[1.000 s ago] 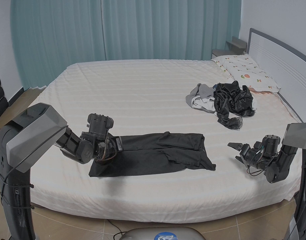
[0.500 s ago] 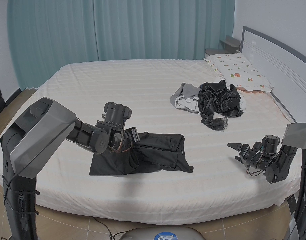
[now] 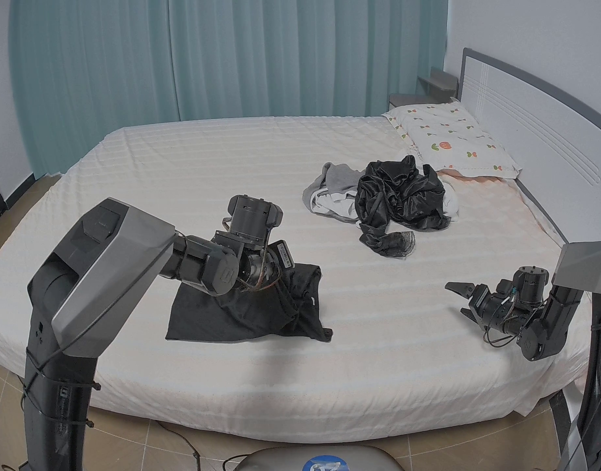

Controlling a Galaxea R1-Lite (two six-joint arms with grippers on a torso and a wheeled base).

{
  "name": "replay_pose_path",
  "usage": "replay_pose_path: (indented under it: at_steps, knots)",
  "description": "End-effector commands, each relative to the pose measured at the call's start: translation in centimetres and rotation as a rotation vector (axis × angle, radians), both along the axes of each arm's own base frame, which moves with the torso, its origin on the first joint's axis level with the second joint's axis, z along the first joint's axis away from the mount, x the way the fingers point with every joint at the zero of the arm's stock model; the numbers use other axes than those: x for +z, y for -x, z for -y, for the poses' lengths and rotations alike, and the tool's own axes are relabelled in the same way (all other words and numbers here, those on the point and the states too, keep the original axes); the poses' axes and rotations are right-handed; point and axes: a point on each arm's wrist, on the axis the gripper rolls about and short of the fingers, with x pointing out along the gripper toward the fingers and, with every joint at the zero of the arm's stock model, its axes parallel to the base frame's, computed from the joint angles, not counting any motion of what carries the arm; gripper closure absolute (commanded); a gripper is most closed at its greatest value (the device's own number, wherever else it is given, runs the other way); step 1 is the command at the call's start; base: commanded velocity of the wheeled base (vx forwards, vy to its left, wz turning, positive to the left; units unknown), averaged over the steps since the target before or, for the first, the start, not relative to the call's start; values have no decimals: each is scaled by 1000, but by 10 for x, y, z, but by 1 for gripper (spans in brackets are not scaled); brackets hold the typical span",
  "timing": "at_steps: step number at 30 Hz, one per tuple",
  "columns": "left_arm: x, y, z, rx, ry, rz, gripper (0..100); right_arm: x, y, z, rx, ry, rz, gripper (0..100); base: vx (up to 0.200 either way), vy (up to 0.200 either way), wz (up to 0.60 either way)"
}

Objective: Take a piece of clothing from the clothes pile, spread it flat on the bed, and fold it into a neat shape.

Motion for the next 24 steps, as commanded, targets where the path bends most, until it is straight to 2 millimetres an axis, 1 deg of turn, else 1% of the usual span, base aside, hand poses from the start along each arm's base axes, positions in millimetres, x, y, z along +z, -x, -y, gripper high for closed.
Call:
replay_pose_path:
  at_steps: [1, 5, 6, 14, 16, 19, 24]
  knots:
    - [-17, -6, 6, 1, -7, -11, 100, -1, 0, 0, 0, 1, -1, 0, 0, 0, 0]
    - [-20, -11, 7, 33, -11, 6, 100, -1, 0, -1, 2, 1, -3, 0, 0, 0, 0]
    - [-20, -11, 7, 35, -9, 4, 0, -1, 0, -1, 2, 1, -3, 0, 0, 0, 0]
    - [-18, -8, 9, 53, 27, -6, 0, -1, 0, -1, 2, 1, -3, 0, 0, 0, 0]
    - [-9, -6, 6, 69, 50, -1, 0, -1, 0, -1, 2, 3, -2, 0, 0, 0, 0]
    - [2, 1, -6, 86, 72, -10, 0, -1, 1, -1, 2, 2, -7, 0, 0, 0, 0]
    - [23, 9, -39, 96, 134, -36, 0, -2, 3, -1, 4, 2, -13, 0, 0, 0, 0]
